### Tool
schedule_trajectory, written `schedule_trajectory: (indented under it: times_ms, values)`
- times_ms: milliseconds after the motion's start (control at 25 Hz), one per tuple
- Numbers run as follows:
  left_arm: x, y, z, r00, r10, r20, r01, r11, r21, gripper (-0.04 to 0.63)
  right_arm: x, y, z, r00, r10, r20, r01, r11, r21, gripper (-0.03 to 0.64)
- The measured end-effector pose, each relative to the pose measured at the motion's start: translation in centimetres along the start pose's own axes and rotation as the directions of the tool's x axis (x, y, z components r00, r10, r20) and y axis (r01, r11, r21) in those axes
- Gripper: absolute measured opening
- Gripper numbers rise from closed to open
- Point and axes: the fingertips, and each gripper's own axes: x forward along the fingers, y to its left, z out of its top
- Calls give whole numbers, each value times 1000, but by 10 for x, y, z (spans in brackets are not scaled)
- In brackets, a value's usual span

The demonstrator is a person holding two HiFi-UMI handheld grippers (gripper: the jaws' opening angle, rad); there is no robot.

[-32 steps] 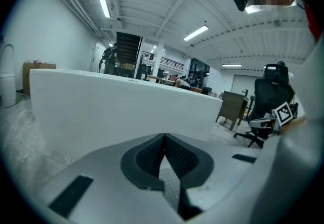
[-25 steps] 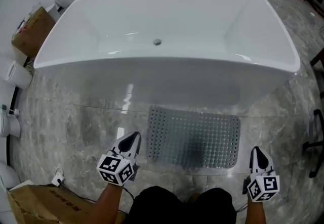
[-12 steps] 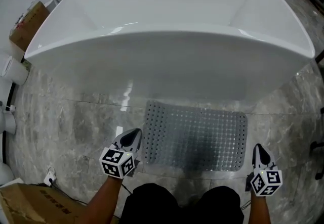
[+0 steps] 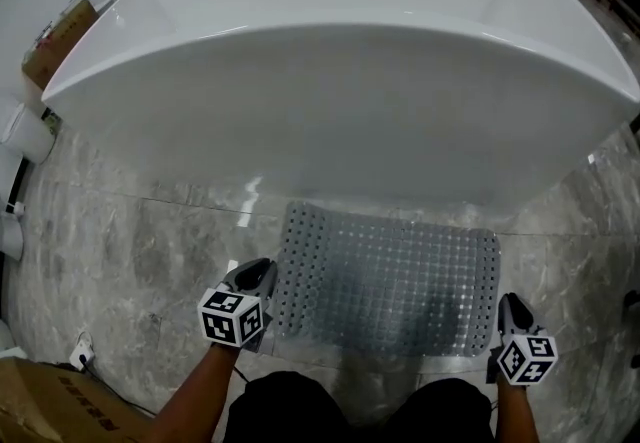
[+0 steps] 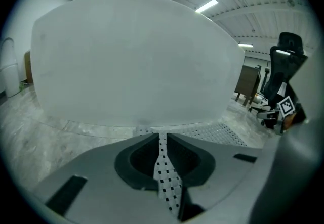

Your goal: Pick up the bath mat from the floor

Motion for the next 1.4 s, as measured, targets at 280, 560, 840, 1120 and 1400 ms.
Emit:
schedule_trajectory:
  times_ms: [280,560,840,1120,1400]
  values:
    - [35,13,-54,994,-6,-109,-1,998,-60,175,43,-8,-45,996,10,-92,-12,1000,-26,137]
    - [59,28,-101,969,2,-246,-29,994,-108,261,76,-33,-96,977,-3,-212,7,1000,21,256]
    - [82,33,-135,947,-31,-320,-22,987,-161,294,97,-62,-141,942,-44,-332,54,998,22,350]
    - [97,32,-166,917,-41,-397,-19,989,-147,307,112,-71,-167,924,-27,-381,62,995,80,393]
    - [104,38,-175,915,-39,-403,-39,982,-183,307,120,-78,-172,918,-62,-391,106,990,91,388]
